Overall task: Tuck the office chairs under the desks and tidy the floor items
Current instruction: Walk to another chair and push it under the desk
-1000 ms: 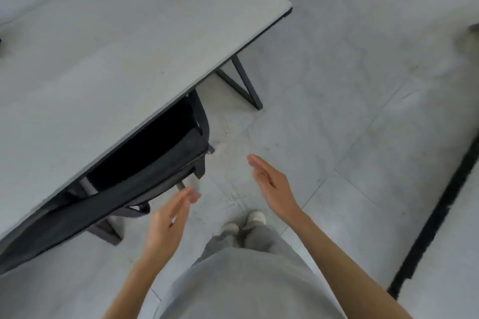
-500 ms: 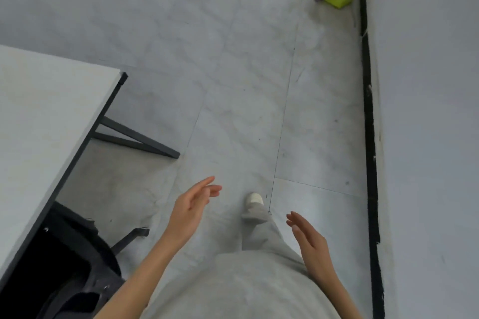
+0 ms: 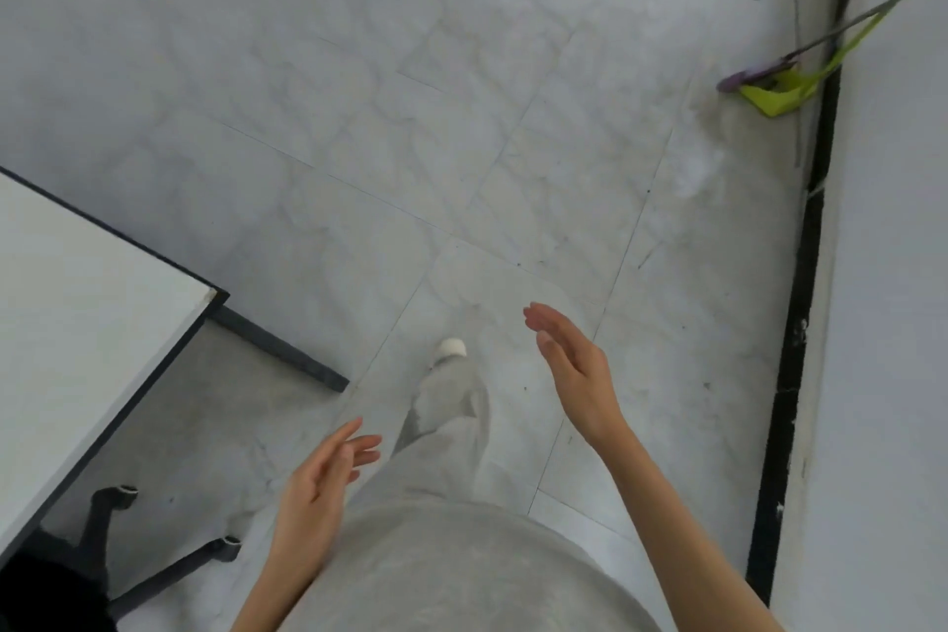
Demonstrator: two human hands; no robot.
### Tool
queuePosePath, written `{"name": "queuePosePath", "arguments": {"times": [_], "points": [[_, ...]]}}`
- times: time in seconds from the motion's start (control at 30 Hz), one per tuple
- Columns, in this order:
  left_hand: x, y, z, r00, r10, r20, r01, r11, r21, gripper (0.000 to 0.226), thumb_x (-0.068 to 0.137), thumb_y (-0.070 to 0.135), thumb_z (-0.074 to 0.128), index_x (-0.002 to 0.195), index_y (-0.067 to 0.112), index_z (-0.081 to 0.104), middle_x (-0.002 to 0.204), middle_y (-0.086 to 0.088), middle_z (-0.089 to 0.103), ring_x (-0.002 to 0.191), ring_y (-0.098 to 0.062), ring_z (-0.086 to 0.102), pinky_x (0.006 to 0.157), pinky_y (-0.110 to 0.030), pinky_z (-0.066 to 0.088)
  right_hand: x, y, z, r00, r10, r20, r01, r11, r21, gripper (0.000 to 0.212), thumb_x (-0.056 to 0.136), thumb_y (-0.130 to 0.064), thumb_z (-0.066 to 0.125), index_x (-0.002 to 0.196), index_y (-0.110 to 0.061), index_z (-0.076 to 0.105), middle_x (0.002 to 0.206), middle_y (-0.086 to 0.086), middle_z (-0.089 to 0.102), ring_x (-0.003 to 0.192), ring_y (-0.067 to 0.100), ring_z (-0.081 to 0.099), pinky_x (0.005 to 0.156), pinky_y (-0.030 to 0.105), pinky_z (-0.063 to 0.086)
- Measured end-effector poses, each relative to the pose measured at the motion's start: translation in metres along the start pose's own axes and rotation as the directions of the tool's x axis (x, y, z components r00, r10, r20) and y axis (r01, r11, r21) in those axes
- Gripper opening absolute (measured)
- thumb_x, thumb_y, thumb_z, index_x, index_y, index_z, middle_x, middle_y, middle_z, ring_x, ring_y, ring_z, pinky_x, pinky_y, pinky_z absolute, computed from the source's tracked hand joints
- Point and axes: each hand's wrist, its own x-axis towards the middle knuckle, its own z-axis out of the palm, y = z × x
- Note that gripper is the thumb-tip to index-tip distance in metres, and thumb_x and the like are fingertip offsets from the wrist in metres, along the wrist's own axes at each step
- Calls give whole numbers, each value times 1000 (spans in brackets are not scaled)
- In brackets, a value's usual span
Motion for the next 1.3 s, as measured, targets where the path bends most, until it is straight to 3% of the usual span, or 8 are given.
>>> {"name": "queuePosePath", "arguments": {"times": [0.2, 0.3, 0.43, 0.63, 0.73, 0.9, 1.0, 1.3], "points": [[172, 78, 18, 997, 75, 23, -75, 997, 4, 27, 96, 14, 42, 108, 34, 56, 98, 21, 70, 91, -7, 66, 77, -13, 49, 130, -8, 13, 990, 90, 110, -68, 979, -190, 32, 97, -23, 44, 128, -24, 52, 129, -6, 57, 112, -3, 52, 97, 17, 41], [257, 139, 17, 992, 122, 39, -122, 992, -2, 27, 96, 17, 41, 109, 37, 55, 99, 21, 69, 94, -7, 66, 82, -16, 48, 185, -21, 12, 982, 140, 124, -116, 976, -185, 29, 96, -18, 46, 123, -27, 54, 126, -5, 59, 102, -22, 50, 87, 1, 38], [353, 203, 11, 983, 178, 36, -177, 984, -21, 24, 96, 27, 41, 114, 36, 53, 103, 14, 69, 99, -6, 64, 88, -21, 48, 261, -45, 14, 980, 152, 127, -128, 975, -179, 29, 95, -14, 46, 121, -24, 56, 121, -9, 61, 108, -19, 48, 82, -3, 36], [479, 241, -17, 982, 153, -107, -160, 985, -63, 26, 97, 22, 40, 117, 34, 52, 103, 22, 67, 96, -5, 64, 87, -19, 48, 428, -87, 53, 972, 99, 214, -53, 976, -210, 29, 95, -14, 47, 121, -24, 57, 119, -9, 62, 110, -12, 50, 89, 4, 40], [531, 244, -46, 967, 100, -234, -122, 989, -83, 32, 88, 45, 42, 119, 39, 48, 104, 24, 66, 95, -5, 64, 85, -19, 47, 532, -123, 98, 935, 94, 343, -17, 975, -222, 27, 96, -16, 46, 119, -27, 56, 118, -10, 62, 108, -13, 52, 99, 18, 42], [598, 262, -107, 850, -35, -526, -68, 982, -175, 32, 85, 40, 38, 115, 38, 49, 100, 24, 68, 93, -7, 65, 79, -15, 49, 695, -237, 202, 758, -6, 652, 185, 961, -207, 31, 96, -18, 45, 126, -19, 54, 122, -10, 59, 102, -22, 50, 86, -1, 37], [633, 274, -140, 755, -102, -648, -55, 974, -219, 38, 80, 51, 39, 113, 37, 51, 100, 22, 68, 91, -5, 65, 79, -14, 49, 765, -302, 267, 669, -67, 741, 250, 958, -140, 30, 96, -17, 45, 124, -19, 56, 118, -10, 62, 107, -12, 54, 90, 4, 39], [798, 280, -302, 599, -209, -773, -48, 954, -296, 30, 96, 9, 36, 118, 23, 52, 95, 26, 68, 87, -3, 65, 74, -12, 50, 906, -366, 473, 584, -77, 808, 268, 958, -102, 25, 93, -27, 45, 112, -30, 60, 113, -19, 66, 109, 5, 60, 100, 34, 45]]}}
